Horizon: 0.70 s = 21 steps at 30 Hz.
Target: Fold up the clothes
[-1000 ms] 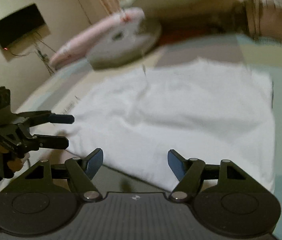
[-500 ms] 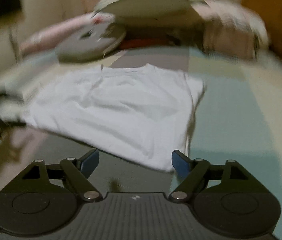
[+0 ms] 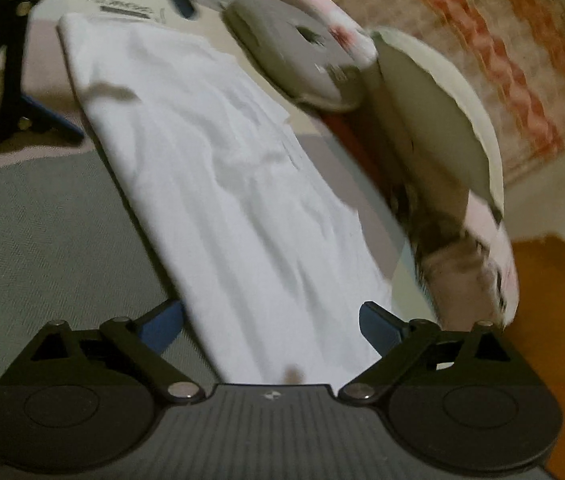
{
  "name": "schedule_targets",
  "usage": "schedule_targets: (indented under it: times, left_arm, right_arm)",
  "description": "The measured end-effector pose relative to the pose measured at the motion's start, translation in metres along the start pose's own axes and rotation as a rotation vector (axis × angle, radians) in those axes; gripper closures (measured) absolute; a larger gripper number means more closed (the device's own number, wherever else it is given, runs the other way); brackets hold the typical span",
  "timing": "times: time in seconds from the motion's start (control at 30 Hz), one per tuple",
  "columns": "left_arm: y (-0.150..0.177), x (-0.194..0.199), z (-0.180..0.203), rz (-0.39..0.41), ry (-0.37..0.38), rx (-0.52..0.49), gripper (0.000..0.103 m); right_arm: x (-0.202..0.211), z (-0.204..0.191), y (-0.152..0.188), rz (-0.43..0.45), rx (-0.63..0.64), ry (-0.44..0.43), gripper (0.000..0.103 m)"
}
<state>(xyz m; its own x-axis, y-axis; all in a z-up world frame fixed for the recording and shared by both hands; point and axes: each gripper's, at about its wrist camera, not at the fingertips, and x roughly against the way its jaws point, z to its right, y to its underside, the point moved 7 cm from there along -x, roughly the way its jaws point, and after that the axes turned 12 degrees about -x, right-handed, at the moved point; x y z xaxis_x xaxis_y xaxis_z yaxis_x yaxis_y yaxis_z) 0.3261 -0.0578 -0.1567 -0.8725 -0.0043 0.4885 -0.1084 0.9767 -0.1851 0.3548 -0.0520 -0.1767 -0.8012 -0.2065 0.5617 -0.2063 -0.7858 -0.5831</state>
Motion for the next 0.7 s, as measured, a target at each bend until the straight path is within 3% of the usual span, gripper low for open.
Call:
schedule_targets:
  times: [0.13, 0.27, 0.47, 0.53, 0.7]
  left_arm:
    - [-0.014, -0.014, -0.002, 0.016, 0.004, -0.036, 0.000]
    - [0.001, -0.014, -0.004, 0.013, 0.007, -0.046, 0.000]
    - [0.043, -0.019, -0.017, -0.113, -0.037, -0.032, 0.000]
    - [0.046, -0.021, -0.016, -0.146, -0.079, -0.076, 0.000]
    - [0.019, -0.028, -0.010, -0.131, -0.153, -0.212, 0.001]
  right_arm:
    - [-0.006, -0.010, -0.016, 0.044, 0.046, 0.013, 0.006]
    - [-0.007, -0.005, -0.009, 0.050, 0.072, 0.041, 0.004]
    - [-0.008, 0.025, 0.025, -0.014, 0.060, 0.107, 0.003]
    - [-0.008, 0.031, 0.032, -0.030, 0.060, 0.127, 0.003]
    - [-0.012, 0.018, 0.021, -0.003, 0.110, 0.148, 0.004]
